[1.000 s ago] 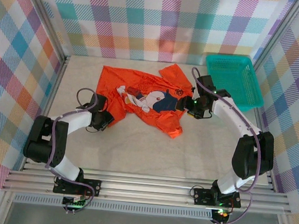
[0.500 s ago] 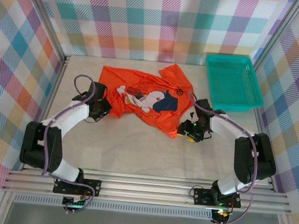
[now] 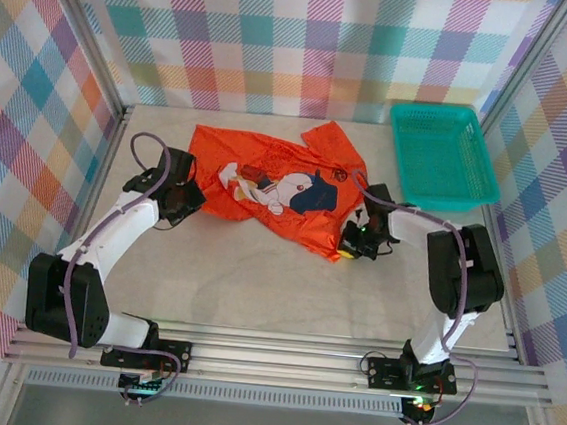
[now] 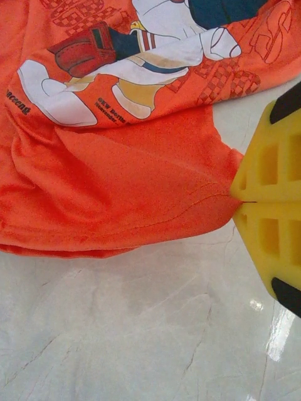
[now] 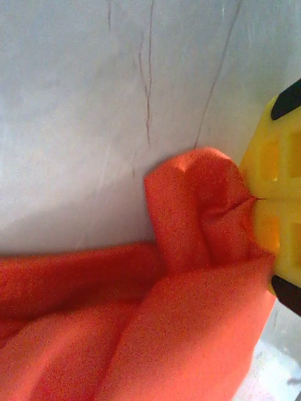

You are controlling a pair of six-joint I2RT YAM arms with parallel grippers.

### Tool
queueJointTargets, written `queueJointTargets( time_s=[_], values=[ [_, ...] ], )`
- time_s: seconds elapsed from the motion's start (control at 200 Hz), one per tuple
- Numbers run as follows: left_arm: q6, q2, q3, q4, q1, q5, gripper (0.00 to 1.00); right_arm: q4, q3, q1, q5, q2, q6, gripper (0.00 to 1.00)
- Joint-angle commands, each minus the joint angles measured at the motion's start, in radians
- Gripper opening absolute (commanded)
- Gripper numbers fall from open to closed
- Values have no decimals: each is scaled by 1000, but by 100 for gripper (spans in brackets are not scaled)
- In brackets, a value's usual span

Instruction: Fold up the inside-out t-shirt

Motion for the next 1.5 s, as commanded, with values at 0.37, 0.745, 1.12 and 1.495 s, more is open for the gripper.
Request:
queueJointTargets(
  time_s=[0.37, 0.745, 1.12, 1.495],
  values=[
    [21, 42, 5, 4, 8, 49, 0, -122, 219, 264, -85, -147, 94, 0],
    [26, 50, -17, 17, 8, 61, 0, -141, 327, 415, -63, 38, 95, 50],
    [38, 62, -24, 28, 7, 79, 0, -129, 114, 242, 22, -152, 13, 54],
    [43, 42, -46, 28, 7, 82, 0, 98, -17, 136, 48, -149, 160, 66]
  ],
)
